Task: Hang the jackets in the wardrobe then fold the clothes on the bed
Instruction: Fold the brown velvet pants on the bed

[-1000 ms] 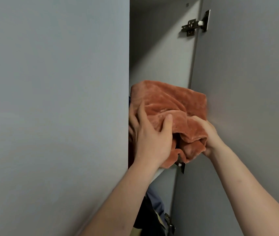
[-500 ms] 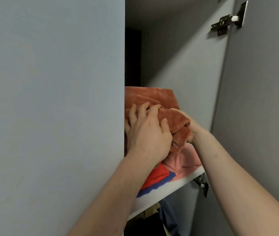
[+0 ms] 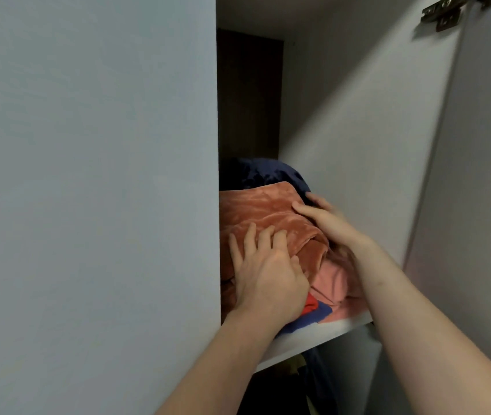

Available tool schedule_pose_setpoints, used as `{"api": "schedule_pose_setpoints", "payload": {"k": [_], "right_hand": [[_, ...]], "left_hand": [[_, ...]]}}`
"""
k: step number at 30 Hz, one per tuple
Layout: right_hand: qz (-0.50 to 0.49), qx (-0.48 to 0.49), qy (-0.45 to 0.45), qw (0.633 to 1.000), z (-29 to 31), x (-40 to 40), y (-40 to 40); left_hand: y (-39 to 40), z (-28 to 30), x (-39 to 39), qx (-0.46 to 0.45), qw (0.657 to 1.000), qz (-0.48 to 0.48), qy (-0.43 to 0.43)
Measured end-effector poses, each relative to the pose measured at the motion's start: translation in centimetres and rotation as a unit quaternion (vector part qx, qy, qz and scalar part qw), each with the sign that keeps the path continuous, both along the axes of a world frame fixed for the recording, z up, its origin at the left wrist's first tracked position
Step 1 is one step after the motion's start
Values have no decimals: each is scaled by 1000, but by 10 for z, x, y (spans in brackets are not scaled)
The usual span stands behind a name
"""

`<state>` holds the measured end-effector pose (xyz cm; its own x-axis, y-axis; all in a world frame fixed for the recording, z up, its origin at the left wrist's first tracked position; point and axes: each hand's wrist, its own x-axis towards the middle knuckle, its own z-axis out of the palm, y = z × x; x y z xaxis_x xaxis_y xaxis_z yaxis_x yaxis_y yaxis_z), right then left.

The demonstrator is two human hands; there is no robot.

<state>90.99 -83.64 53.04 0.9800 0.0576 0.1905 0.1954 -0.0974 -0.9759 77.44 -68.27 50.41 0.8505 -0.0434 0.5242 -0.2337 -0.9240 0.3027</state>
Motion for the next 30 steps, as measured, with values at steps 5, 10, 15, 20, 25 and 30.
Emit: {"api": "schedule_pose_setpoints", "payload": {"k": [5,10,15,20,25,30], "right_hand": [[7,-84,-182,980,-13,1,3],[24,-124,-148,981,-38,-3,3],[-9,-60,-189,980,-17,-20,-8],[-39,-29,-228,972,-15,-53,-5],[-108,-5,-216,970,-36,-97,-11],[-179,9,-195,964,-61,-143,-25]], "left_hand": [[0,0,0,1,1000,2,-1],[1,1,-2,39,999,-22,31],[10,6,-12,22,999,-34,16],[14,8,-25,13,998,-61,-3],[22,3,-33,-12,991,-130,-22],[25,-12,-38,-22,976,-214,-18]]}}
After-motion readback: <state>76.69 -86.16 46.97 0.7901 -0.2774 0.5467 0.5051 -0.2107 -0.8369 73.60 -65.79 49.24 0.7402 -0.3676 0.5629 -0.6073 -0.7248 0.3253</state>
